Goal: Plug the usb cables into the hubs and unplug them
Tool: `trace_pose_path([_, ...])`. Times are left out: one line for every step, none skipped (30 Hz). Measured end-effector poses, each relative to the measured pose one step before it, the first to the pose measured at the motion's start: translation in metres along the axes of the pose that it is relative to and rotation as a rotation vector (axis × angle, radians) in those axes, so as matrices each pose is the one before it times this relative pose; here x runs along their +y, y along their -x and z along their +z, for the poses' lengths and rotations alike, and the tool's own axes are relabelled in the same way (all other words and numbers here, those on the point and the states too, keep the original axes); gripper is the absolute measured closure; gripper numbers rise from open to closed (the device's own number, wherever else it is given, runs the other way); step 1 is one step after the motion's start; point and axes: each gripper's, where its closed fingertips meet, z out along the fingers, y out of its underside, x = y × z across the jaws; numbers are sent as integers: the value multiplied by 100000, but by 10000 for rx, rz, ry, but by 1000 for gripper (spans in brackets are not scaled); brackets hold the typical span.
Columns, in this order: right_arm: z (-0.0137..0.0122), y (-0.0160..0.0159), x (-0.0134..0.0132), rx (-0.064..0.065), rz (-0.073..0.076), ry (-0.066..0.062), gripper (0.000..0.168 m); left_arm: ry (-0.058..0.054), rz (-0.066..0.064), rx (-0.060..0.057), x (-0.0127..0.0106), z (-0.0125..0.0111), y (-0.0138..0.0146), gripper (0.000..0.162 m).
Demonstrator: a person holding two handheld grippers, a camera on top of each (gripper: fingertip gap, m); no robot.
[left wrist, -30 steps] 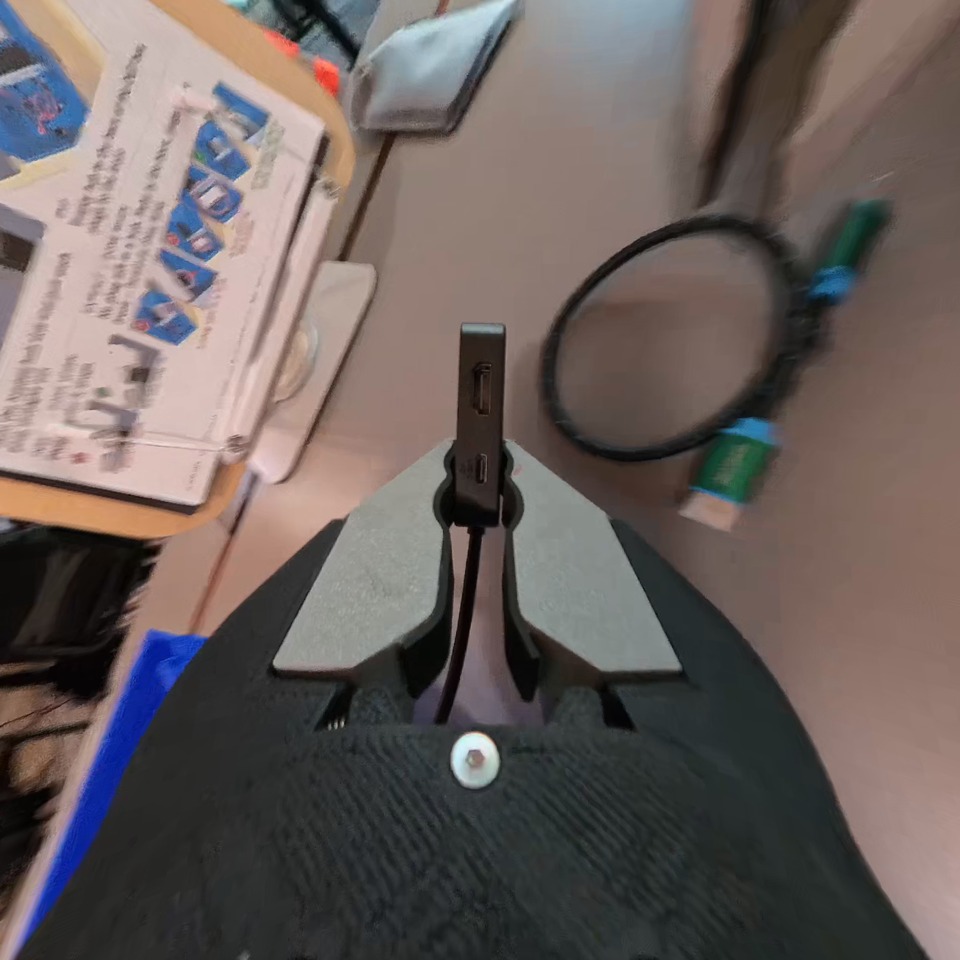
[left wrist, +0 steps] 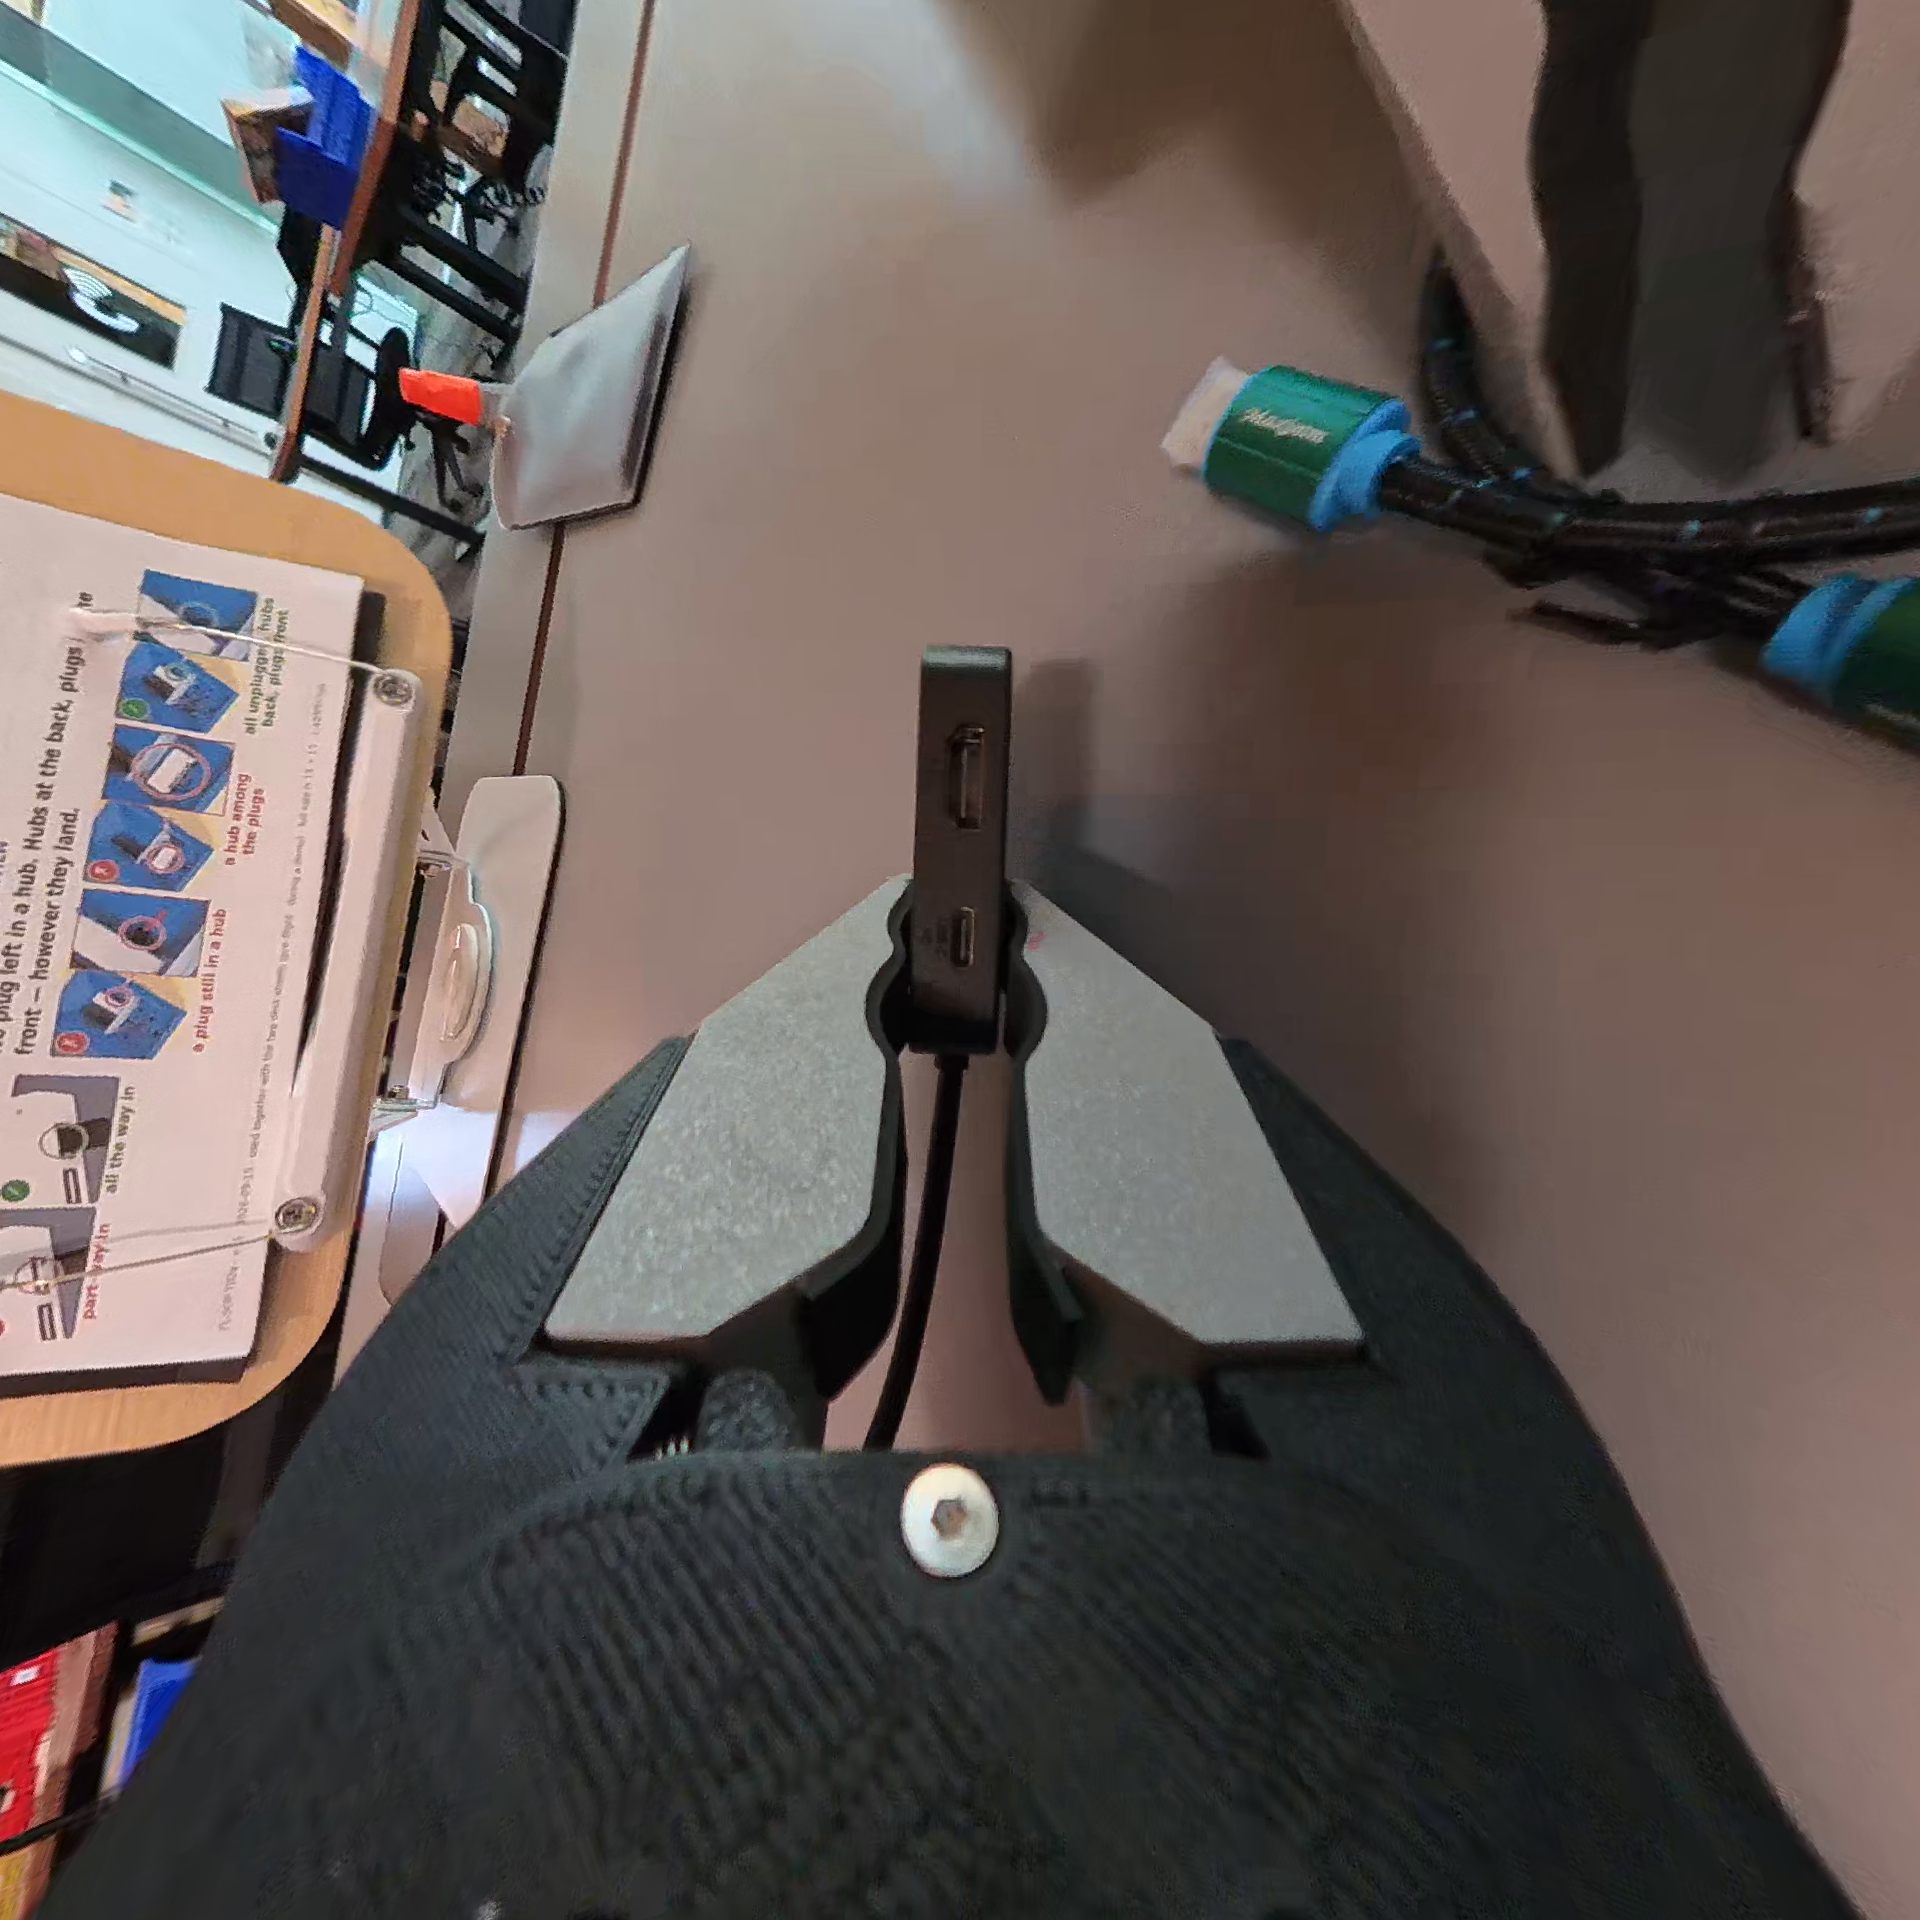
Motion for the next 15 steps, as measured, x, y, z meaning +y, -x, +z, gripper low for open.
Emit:
trace_pose_path([-327, -139, -484, 79, -15, -249, 145, -61, -119, 1, 126, -264, 102, 150])
trace_pose_path([-274, 44, -429, 27, -86, -157, 140, -36, -81, -38, 175, -243, 112, 150])
trace_pose_path([-181, 317, -389, -40, -232, -96, 137, -35, -4, -32, 200, -207, 32, 150])
trace_pose_path([-82, 474, -406, -28, -401, -96, 135, 0, 5, -28, 244, -148, -26, 150])
trace_pose_path([3, 459, -358, 46, -544, -53, 134, 62, -21, 10, 285, -69, -114, 150])
trace_pose_path([97, 366, -200, 121, -635, 52, 131, 93, -3, 75, 278, -32, -201, 150])
trace_pose_path([165, 257, -45, 171, -663, 146, 130, 50, 32, 54, 157, -8, -186, 150])
trace_pose_path([196, 133, 20, 192, -616, 181, 128, 12, 45, 15, 41, -28, -119, 150])
trace_pose_path([232, 115, 72, 131, -524, 193, 127, 0, 29, 12, -40, -34, -83, 150])
trace_pose_path([243, 268, 33, -48, -423, 166, 125, -30, 5, 3, -100, -33, -43, 150])
trace_pose_path([247, 493, -90, -264, -340, 54, 121, -87, -4, 7, -162, -35, -42, 151])
trace_pose_path([228, 475, -159, -331, -259, -52, 117, -103, -58, 39, -155, -18, -54, 151])
trace_pose_path([217, 170, -103, -239, -115, -64, 116, -71, -119, 101, -97, -1, -111, 151])
trace_pose_path([237, -15, 45, -228, 38, 3, 116, -72, -117, 113, -47, -3, -116, 151])
trace_pose_path([259, -86, 217, -224, 104, 96, 116, -63, -109, 77, 18, -11, -30, 150])
